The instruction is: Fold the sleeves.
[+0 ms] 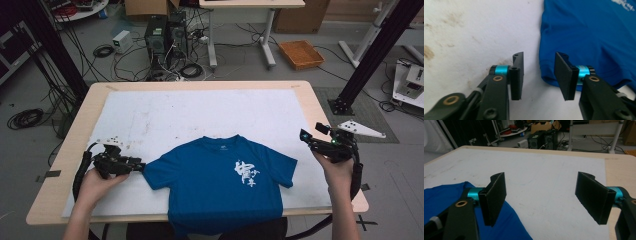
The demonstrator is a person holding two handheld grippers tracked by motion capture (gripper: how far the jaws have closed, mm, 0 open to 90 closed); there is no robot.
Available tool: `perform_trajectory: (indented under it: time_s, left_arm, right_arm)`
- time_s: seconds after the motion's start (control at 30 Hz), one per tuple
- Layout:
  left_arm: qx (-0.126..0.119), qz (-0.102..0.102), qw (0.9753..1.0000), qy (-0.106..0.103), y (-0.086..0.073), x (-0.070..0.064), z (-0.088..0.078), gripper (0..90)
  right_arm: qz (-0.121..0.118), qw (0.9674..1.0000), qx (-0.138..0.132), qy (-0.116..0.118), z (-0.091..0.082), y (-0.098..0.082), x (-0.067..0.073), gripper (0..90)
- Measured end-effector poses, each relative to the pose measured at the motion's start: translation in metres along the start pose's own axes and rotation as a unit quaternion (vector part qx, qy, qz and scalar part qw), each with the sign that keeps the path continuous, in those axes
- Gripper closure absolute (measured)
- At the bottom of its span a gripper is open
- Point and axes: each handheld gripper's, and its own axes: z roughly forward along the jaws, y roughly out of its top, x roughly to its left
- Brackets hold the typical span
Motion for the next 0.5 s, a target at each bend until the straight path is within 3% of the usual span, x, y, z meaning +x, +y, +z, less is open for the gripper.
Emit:
perform_trajectory:
  time_s: [0.03,0.07,0.13,0.17,0.23,0.3,0.5]
  left_arm:
    - [0.005,0.002,1.0000,-0.002,0.000,0.000,0.001,64.0]
    - [0.007,0.001,1.0000,-0.006,0.000,0.000,0.003,71.9]
    - [0.014,0.004,0.9998,-0.012,0.000,-0.001,0.005,74.8]
    - [0.015,0.004,0.9998,-0.016,0.000,-0.002,0.006,83.0]
    - [0.009,0.004,0.9997,-0.023,0.000,-0.002,0.005,87.1]
    - [-0.013,-0.006,0.9991,-0.041,0.002,-0.004,0.001,87.5]
    - [-0.047,-0.023,0.9959,-0.074,0.011,-0.012,-0.001,87.7]
  right_arm:
    - [0.000,1.0000,0.000,0.000,0.000,0.000,0.000,24.8]
    - [0.002,1.0000,0.000,0.001,0.000,0.000,0.000,24.8]
    - [0.004,1.0000,0.000,0.000,0.000,0.000,0.000,24.8]
    - [0.001,1.0000,0.001,-0.001,-0.001,0.000,0.000,24.8]
    - [0.002,1.0000,-0.001,0.000,-0.001,0.000,0.000,24.8]
    - [0.002,1.0000,-0.002,-0.001,-0.002,0.001,0.000,24.8]
    - [0.002,1.0000,0.000,0.000,-0.001,0.000,0.000,24.8]
